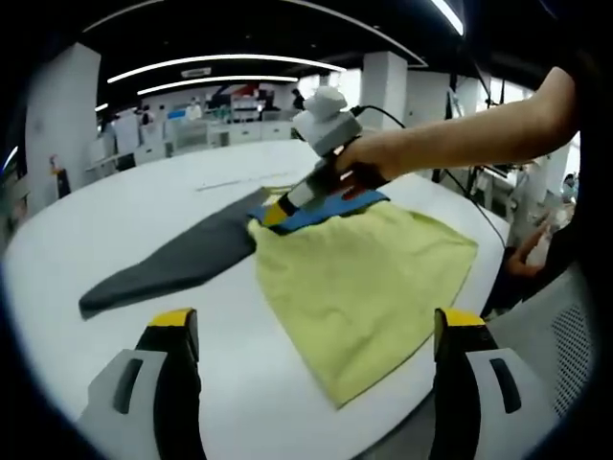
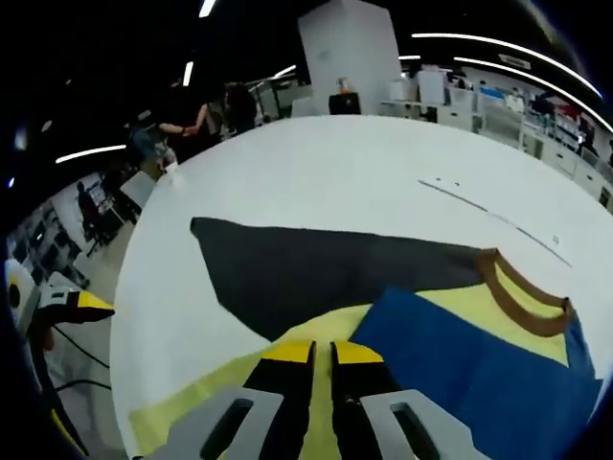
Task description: Fold the garment on the visible template until the final outline fits inside the template.
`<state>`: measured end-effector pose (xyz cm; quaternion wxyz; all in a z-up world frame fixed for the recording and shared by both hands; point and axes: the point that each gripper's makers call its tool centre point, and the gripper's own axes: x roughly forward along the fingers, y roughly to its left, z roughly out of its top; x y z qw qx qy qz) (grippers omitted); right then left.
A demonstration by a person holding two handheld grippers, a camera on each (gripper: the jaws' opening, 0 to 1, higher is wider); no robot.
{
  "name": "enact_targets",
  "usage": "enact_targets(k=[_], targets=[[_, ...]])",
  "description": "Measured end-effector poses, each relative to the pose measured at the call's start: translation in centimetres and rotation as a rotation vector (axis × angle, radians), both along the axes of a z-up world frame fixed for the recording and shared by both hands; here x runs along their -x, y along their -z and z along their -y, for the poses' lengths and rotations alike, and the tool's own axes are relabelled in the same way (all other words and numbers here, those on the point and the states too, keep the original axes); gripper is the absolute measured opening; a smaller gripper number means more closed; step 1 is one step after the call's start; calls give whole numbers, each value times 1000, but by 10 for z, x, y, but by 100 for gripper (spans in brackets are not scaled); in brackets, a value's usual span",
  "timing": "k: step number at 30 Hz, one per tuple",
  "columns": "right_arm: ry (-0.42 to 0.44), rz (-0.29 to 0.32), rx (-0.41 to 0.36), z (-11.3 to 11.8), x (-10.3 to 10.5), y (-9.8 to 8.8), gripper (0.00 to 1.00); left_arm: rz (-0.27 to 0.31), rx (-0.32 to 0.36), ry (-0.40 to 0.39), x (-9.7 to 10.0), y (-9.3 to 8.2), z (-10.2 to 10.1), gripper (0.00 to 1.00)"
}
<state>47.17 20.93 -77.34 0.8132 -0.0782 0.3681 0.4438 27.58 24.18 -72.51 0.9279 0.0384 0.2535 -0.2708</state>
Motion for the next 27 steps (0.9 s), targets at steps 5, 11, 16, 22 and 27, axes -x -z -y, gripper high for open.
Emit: enact_targets(k=[5, 11, 16, 22, 27], targets=[[25, 8, -16, 9, -6, -8, 23, 5, -5, 1, -2, -1, 0, 99], [52, 18, -12, 27, -12, -13, 42, 9, -10, 5, -3, -3, 3, 99], [74, 11, -14, 43, -10, -16, 54, 10, -16, 1, -5, -3, 3, 99], [95, 26, -6, 75, -9, -20, 65, 13, -16, 8, -6, -4, 7, 99], [117, 32, 11, 109, -6, -22, 66, 10, -20, 12, -5, -3, 9, 99]])
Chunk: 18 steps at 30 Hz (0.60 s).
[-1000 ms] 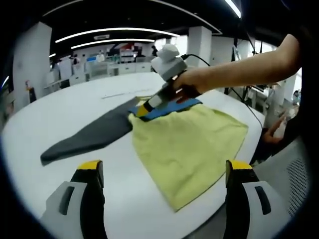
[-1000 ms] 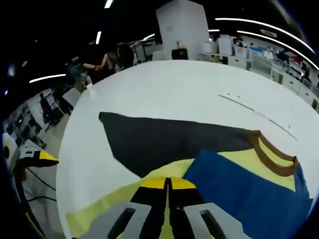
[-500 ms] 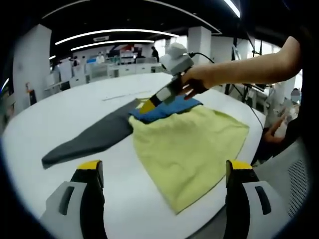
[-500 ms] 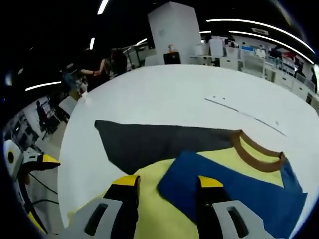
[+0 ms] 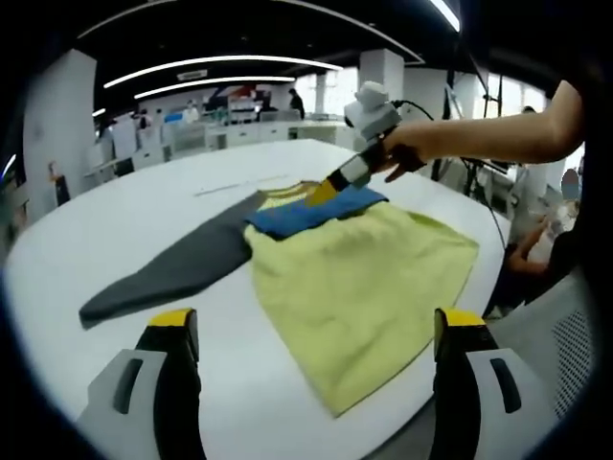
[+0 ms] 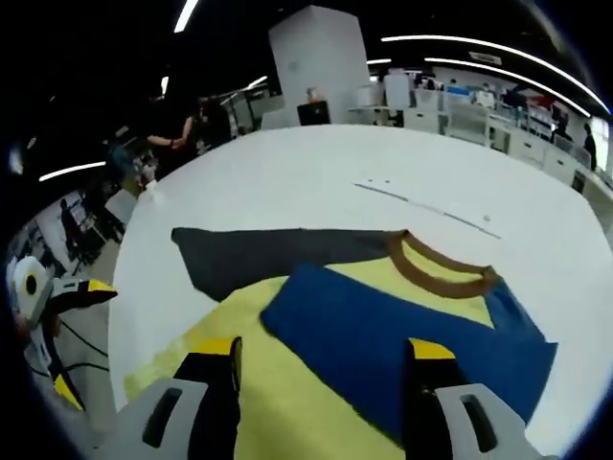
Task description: Fold the garment on the visible template until the final outline fits inside the template.
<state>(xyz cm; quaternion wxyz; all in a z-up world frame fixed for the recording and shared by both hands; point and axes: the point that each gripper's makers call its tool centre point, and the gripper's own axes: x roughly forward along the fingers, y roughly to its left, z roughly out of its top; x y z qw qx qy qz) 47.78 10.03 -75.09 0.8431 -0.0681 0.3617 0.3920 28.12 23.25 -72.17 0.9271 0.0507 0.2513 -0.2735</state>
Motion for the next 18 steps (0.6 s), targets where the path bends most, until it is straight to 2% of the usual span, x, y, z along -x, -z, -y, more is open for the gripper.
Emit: enact_targets(k=[10, 18], targets=[[67, 23, 25, 64, -2, -4, 62, -2, 1, 7, 0, 0, 5, 99], [111, 11, 43, 102, 2, 1, 57, -3, -3, 8, 0, 1, 3, 99]])
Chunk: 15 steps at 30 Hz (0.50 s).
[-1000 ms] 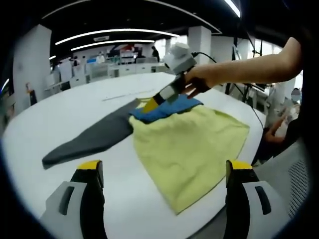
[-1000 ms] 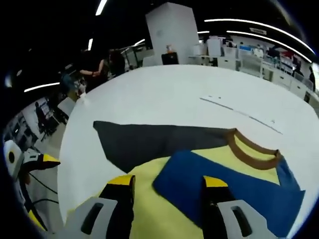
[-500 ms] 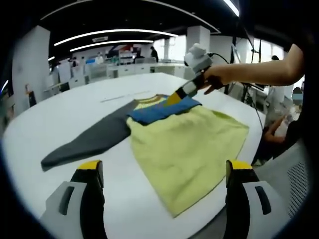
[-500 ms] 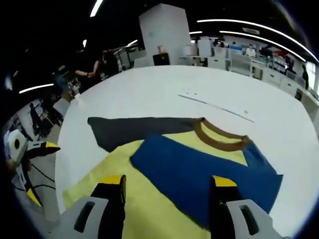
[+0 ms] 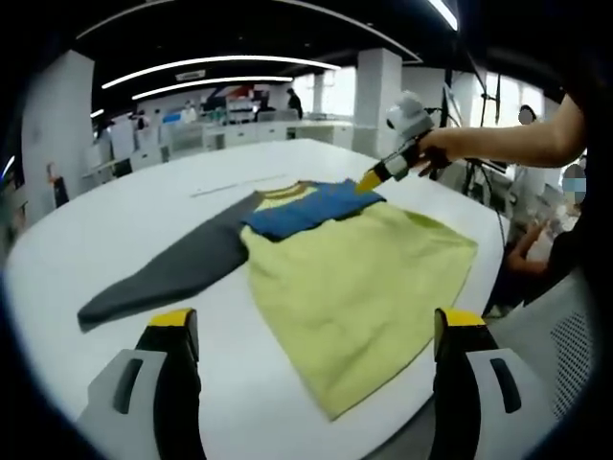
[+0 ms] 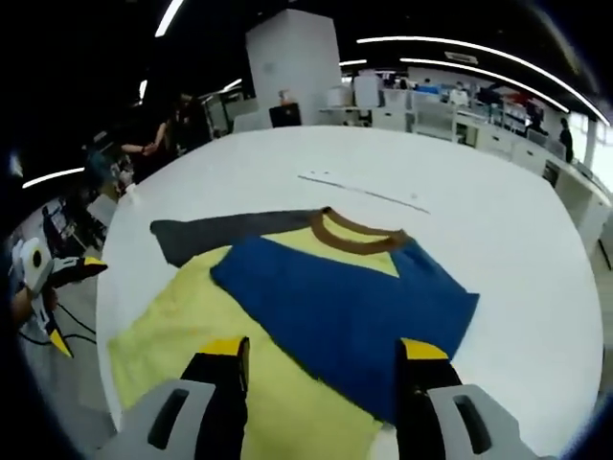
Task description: Fold the garment on the visible template until the final outline fits inside the template.
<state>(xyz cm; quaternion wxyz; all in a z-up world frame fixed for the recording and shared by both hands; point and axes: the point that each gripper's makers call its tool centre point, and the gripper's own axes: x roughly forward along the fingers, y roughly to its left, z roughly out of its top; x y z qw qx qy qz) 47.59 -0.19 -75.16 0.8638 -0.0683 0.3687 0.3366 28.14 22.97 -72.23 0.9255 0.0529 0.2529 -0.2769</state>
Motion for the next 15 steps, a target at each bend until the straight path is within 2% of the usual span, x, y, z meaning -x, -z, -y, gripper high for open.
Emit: enact_targets(k=[10, 15], targets=[[68, -2, 48, 50, 3, 10, 41, 2, -4, 5, -1, -1, 1, 99], [96, -13, 59, 67, 7, 16, 35, 2, -5, 9, -1, 0, 0, 99]])
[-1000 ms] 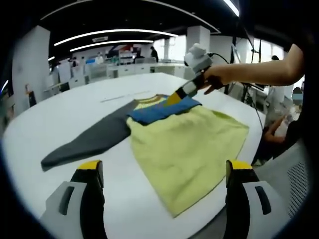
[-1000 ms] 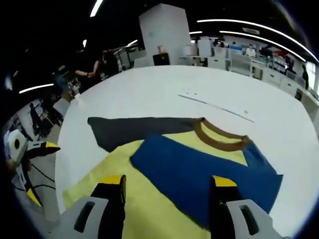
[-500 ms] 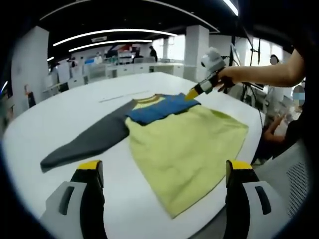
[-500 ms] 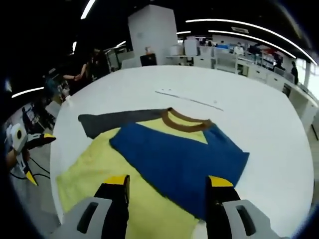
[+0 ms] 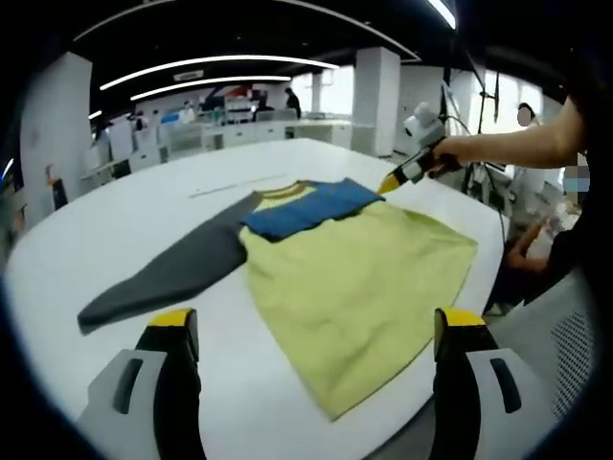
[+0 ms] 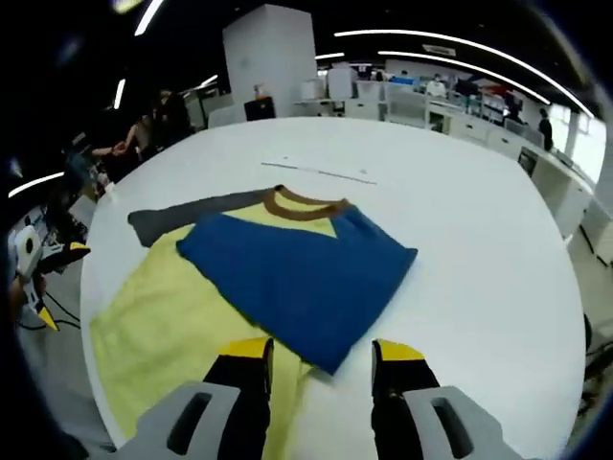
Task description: Fold the garment on the visible template until the final outline fits inside the template.
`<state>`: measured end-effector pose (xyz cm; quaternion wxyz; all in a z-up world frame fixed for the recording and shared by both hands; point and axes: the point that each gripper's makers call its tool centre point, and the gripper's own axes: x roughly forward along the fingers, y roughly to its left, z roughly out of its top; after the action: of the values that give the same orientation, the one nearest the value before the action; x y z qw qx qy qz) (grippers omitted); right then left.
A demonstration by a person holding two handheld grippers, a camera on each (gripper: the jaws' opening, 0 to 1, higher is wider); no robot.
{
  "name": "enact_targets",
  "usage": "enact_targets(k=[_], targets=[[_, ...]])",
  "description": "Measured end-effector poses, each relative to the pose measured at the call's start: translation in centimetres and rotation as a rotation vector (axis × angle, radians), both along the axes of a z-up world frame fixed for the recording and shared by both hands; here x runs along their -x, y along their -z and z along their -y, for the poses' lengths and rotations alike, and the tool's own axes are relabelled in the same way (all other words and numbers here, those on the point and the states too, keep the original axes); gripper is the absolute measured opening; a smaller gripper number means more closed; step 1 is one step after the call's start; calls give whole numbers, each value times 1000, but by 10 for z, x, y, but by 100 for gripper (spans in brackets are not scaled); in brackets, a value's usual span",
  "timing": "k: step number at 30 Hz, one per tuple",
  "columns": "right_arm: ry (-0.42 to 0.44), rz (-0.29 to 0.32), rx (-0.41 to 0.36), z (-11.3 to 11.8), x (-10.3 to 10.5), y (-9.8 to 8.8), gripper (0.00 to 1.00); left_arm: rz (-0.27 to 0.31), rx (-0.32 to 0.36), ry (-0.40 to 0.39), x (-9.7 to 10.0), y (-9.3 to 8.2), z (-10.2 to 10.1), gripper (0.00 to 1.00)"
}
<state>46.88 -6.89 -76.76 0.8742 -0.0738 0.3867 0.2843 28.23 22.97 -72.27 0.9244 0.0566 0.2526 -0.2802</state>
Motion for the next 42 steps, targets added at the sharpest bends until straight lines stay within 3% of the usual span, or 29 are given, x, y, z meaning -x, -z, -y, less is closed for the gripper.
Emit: enact_targets(k=[15, 22, 25, 31, 42], targets=[[20, -30, 46, 9, 4, 31, 14, 1, -7, 1, -1, -2, 3, 99], [42, -4, 24, 4, 0, 32, 9, -7, -17, -9, 1, 0, -1, 99], [36, -5, 21, -2, 0, 33, 1, -15, -11, -14, 2, 1, -2, 99], [21, 12, 49, -2, -1, 34, 0, -12, -4, -17, 1, 0, -3, 99], [38, 45, 76, 17, -6, 28, 0, -16, -6, -15, 2, 3, -3, 99]])
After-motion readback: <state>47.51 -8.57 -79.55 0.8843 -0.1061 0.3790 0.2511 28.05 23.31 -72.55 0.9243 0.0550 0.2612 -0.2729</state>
